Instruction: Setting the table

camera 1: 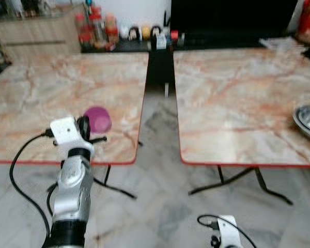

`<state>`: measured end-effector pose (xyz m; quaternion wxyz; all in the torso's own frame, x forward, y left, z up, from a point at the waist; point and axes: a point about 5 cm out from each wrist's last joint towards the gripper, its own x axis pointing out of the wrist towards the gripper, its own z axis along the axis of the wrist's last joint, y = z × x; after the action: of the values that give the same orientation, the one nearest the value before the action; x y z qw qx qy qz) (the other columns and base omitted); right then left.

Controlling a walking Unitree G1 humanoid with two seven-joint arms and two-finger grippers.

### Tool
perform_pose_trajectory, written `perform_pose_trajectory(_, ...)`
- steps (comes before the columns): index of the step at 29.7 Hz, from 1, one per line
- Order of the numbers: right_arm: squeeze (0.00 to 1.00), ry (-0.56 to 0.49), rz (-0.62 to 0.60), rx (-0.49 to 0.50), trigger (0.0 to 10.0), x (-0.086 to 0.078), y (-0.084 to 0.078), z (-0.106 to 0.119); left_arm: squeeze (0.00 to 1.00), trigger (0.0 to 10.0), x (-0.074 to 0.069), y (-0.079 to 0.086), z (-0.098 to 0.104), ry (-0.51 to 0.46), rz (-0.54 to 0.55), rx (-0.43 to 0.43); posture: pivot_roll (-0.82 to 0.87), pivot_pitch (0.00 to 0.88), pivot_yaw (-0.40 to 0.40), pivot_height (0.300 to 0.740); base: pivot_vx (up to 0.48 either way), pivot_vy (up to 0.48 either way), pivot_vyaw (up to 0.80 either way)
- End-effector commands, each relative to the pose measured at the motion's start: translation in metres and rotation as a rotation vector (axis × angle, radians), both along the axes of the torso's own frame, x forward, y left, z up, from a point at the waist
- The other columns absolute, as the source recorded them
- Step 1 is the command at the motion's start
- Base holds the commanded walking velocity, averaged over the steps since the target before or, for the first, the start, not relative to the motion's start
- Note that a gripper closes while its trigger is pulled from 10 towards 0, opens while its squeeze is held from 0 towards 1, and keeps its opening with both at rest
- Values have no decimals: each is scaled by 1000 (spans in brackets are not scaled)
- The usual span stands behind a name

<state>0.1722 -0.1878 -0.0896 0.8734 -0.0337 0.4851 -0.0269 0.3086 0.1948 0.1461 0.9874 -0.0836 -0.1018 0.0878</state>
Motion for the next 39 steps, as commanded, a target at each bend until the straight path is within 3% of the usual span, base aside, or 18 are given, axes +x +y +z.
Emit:
perform_pose_trajectory(1,0,-14,-9,-4,10000,2,-3,1,0,10000,0,-1,4,-15,2,18,22,24,25,732,0,-480,0)
perform_pose_trajectory(20,0,-11,1,-3,10000,1,-3,1,0,10000,0,-6,5,-22,-17,33,21,22,18,732,0,-457,0)
perform_pose_trajectory(39,0,-19,22,-1,10000,5,-1,2,0,10000,1,-16,13,-72,-85,37,19,0,19,732,59,0,0)
